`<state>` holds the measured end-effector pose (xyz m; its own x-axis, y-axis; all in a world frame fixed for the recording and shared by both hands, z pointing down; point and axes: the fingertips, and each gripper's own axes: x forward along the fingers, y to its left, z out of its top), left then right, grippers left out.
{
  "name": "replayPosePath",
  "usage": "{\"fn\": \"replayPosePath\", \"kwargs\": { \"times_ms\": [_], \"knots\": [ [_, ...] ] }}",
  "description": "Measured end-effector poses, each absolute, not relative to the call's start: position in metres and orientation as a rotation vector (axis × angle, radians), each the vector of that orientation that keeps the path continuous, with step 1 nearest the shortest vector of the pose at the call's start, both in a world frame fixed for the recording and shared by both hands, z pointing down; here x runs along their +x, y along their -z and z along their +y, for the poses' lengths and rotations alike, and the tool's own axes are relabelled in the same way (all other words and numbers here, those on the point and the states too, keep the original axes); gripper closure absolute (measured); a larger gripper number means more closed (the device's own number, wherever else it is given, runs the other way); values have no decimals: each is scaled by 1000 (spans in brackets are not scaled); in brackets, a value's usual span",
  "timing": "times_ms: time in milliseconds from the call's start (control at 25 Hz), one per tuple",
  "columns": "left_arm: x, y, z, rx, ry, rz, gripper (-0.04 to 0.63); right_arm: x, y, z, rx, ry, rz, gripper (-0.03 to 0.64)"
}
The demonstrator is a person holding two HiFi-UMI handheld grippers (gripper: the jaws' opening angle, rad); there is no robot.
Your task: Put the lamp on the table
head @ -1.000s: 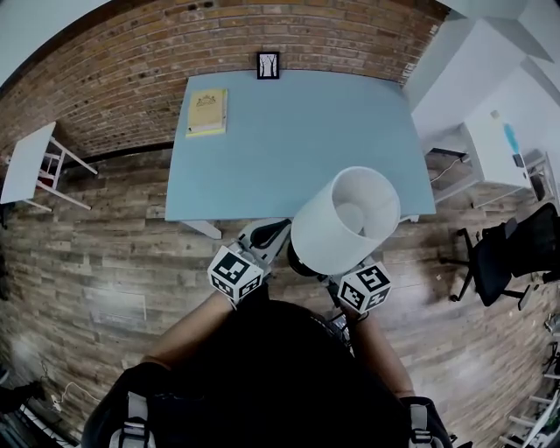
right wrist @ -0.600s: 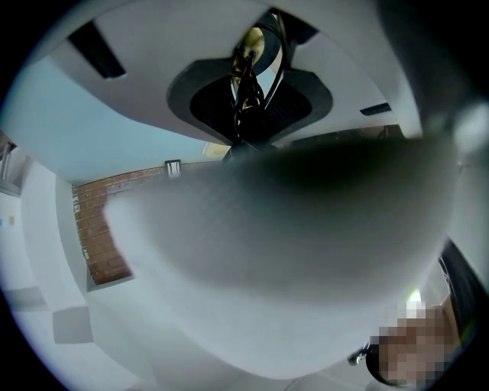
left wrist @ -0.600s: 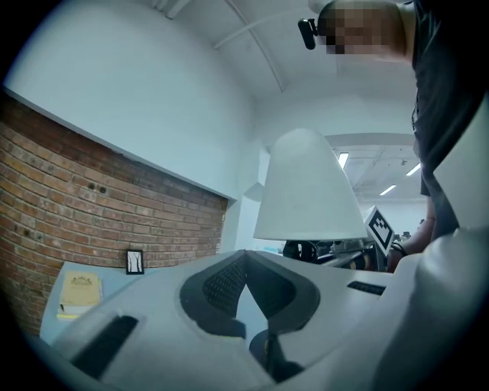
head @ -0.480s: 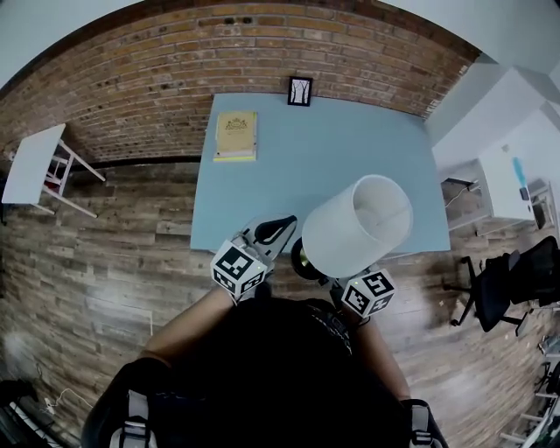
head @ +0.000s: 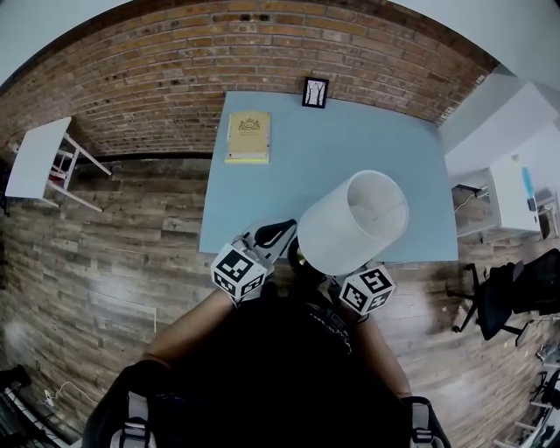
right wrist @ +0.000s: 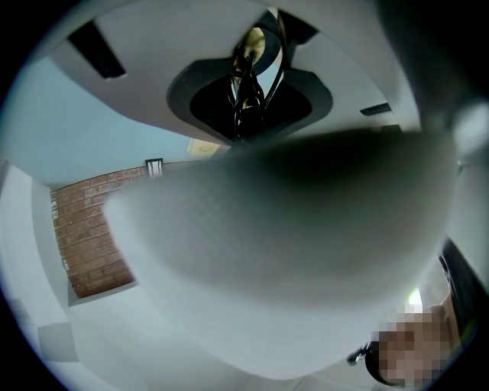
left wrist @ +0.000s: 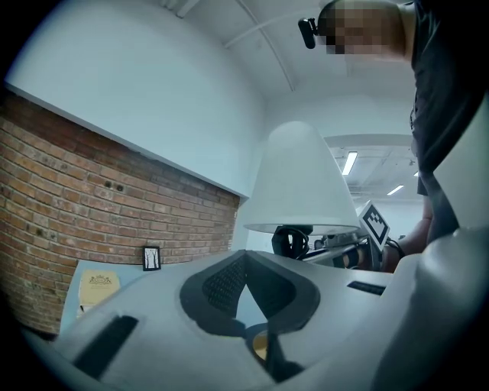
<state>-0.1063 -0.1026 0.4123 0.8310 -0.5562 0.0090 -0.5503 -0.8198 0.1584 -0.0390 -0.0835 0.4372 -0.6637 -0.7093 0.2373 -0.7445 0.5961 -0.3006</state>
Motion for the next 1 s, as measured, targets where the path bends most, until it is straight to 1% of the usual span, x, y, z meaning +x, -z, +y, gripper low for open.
{"fn": "replayPosePath", "kwargs": {
  "times_ms": [400, 760, 1000],
  "knots": [
    [-101, -417, -121, 2857, 23, -921, 586, -36, -439, -109, 1190, -590, -2745, 500],
    [-64, -424, -155, 2837, -15, -959, 586, 0, -445, -141, 1151, -580, -2732, 500],
    [-15, -425, -187, 2833, -24, -978, 586, 43, -448, -177, 1108, -605, -2745, 500]
  ]
}}
